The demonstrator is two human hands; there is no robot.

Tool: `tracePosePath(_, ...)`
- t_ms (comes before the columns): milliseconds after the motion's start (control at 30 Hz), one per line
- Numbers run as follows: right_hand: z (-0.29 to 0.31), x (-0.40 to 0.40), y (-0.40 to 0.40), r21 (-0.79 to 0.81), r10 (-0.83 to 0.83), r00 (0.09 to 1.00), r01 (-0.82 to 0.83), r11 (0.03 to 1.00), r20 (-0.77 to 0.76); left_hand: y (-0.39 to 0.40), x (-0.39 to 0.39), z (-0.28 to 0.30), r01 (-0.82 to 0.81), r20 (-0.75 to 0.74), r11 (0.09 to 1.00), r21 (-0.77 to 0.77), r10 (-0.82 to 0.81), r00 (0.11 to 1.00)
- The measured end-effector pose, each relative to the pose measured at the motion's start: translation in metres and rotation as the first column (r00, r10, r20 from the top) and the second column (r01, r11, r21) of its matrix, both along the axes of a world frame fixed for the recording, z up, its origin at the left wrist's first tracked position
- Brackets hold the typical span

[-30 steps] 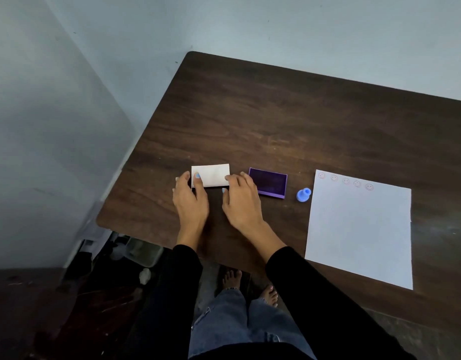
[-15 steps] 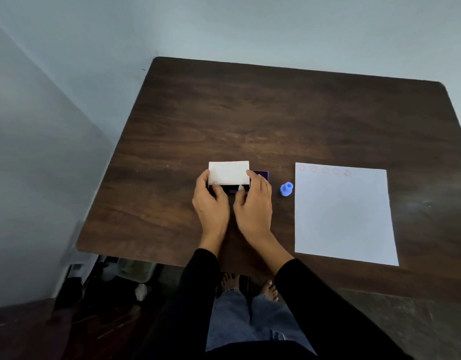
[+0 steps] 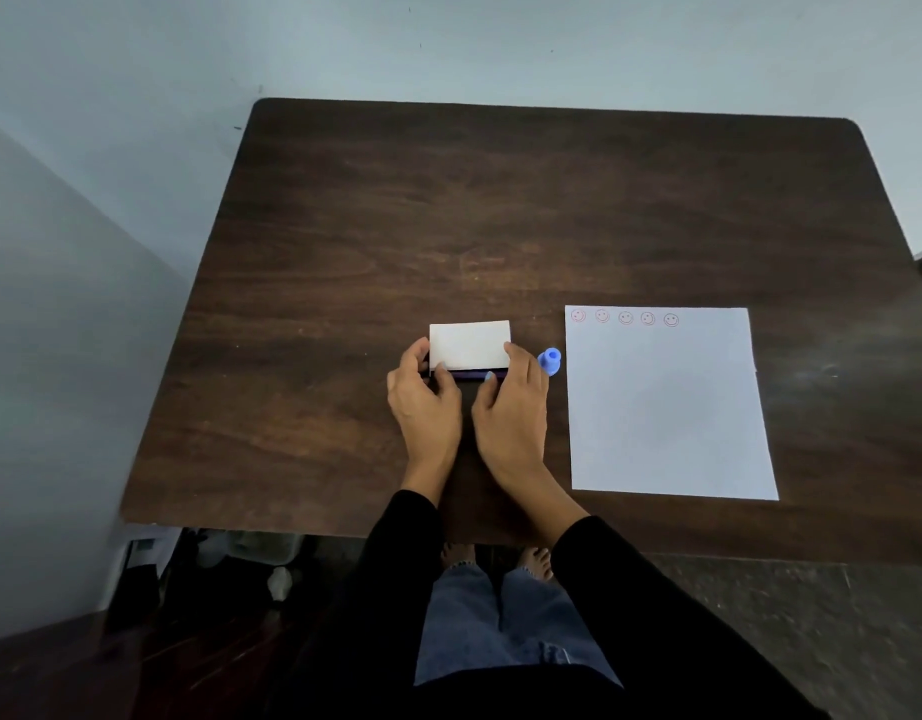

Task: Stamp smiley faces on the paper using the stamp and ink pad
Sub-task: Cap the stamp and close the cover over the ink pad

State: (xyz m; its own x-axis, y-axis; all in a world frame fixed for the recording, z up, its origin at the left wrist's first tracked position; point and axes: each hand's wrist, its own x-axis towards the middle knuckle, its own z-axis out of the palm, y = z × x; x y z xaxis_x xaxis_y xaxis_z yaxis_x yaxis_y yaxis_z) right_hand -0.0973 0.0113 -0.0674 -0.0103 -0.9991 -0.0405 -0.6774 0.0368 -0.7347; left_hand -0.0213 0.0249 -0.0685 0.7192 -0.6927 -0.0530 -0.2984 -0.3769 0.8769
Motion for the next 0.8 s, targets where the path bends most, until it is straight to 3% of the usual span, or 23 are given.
tracePosePath(333,0.004,-0.002,-0.002,-0.001,0.002,0.998,-0.002,1.0,0.057,-0.002,-0.002,0.0,0.021,0.079,1.0,-0.001,-0.021,0.997)
tracePosePath(500,0.006,-0.003,-0.001,0.027,0.034,0.999,-0.034,0.999,0.006,-0.001,-0.001,0.002,0.042,0.127,0.999,0.033,-0.046,0.991)
tracePosePath(667,0.006,-0.007,0.0,0.036,0.107,0.991,-0.105,0.994,-0.074,-0.004,0.003,0.007,0.065,0.117,0.995,0.07,-0.073,0.99)
tracePosePath(800,0.007,-0.008,0.001,0.044,0.066,0.998,-0.065,0.997,-0.022,-0.005,0.004,0.011,0.035,0.057,0.998,0.057,-0.038,0.998)
